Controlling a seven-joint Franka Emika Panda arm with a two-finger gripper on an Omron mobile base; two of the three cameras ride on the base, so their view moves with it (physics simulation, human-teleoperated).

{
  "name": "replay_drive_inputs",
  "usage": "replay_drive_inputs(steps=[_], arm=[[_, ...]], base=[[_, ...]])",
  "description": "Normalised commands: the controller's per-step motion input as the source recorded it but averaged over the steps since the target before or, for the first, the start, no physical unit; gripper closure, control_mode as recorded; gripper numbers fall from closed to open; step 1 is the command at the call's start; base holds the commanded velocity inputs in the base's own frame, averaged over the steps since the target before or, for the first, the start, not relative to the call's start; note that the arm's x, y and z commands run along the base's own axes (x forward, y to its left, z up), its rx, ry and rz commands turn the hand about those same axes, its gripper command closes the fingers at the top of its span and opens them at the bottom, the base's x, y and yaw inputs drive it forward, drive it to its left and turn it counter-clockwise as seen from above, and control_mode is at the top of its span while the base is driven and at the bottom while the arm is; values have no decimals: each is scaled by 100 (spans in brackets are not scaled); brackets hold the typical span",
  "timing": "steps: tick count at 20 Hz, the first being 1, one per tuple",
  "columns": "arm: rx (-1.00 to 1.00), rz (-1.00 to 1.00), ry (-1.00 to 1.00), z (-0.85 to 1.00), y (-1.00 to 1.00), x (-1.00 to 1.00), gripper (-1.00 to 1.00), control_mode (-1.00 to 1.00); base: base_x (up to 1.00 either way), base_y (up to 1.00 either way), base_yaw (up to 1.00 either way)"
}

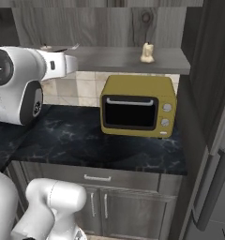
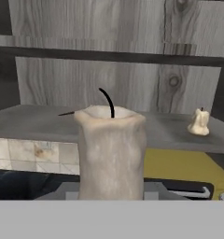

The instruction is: Pick the candle and candle from the dining table and place them in the open cabinet. Close the cabinet after placing the objects.

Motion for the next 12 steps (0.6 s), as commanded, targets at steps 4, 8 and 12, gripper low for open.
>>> replay_drive_inputs(steps=[4,8,12], arm=[[2,2,0,0,2,15,100,-100],[0,2,0,0,13,23,100,-100],[0,1,0,0,23,24,100,-100]], base=[[0,0,0],[0,0,0],[0,0,0]])
